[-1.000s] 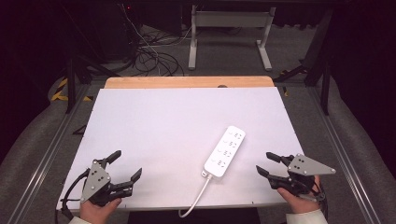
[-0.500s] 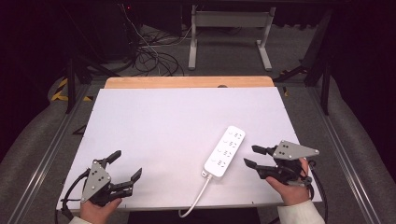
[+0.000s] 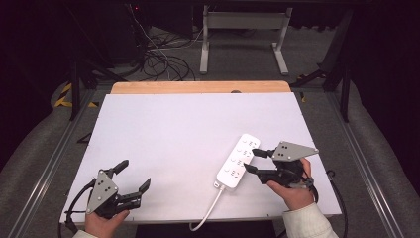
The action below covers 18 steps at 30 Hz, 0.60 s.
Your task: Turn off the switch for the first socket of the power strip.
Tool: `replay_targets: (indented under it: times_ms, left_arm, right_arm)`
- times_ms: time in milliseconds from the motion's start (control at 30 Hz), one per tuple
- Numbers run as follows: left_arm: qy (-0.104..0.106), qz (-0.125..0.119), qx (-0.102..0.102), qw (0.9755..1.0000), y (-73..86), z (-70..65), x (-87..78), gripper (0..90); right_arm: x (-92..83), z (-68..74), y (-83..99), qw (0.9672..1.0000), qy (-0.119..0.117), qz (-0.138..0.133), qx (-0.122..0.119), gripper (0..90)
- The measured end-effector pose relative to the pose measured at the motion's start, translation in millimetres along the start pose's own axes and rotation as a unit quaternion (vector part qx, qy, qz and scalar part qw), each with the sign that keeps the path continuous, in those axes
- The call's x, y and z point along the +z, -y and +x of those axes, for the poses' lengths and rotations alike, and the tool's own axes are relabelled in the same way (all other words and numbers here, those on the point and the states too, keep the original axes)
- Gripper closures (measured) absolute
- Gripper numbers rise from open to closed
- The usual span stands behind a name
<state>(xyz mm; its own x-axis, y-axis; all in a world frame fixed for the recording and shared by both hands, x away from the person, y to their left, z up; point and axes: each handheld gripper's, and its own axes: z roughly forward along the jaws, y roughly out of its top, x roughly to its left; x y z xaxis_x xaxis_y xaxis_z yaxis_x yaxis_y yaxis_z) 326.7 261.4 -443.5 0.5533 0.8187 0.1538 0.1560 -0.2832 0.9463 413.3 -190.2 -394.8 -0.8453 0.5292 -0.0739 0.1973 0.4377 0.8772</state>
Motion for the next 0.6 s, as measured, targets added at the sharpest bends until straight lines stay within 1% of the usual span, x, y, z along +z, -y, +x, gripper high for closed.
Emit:
replay_targets:
  times_ms: [33, 67, 233, 333, 600]
  left_arm:
    - [0.0, 0.0, 0.0, 1.0, 0.0, 0.0, 0.0, 15.3]
    - [0.0, 0.0, 0.0, 1.0, 0.0, 0.0, 0.0, 15.4]
    - [0.0, 0.0, 0.0, 1.0, 0.1, 0.1, -0.1, 15.4]
    - [0.001, 0.0, 0.0, 1.0, 0.1, 0.1, -0.1, 15.3]
    - [0.002, 0.001, -0.001, 1.0, 0.2, -0.5, 0.1, 15.3]
  right_arm:
    - [0.0, 0.0, 0.0, 1.0, 0.0, 0.0, 0.0, 45.7]
    - [4.1, 1.0, -2.9, 1.0, -0.004, 0.001, -0.002, 45.5]
    - [12.2, 2.6, -7.6, 0.9999, -0.009, 0.006, -0.005, 45.2]
    - [19.3, 4.8, -11.8, 0.9998, -0.015, 0.007, -0.011, 45.2]
    - [31.3, 6.3, -15.6, 0.9996, -0.024, 0.012, -0.013, 45.3]
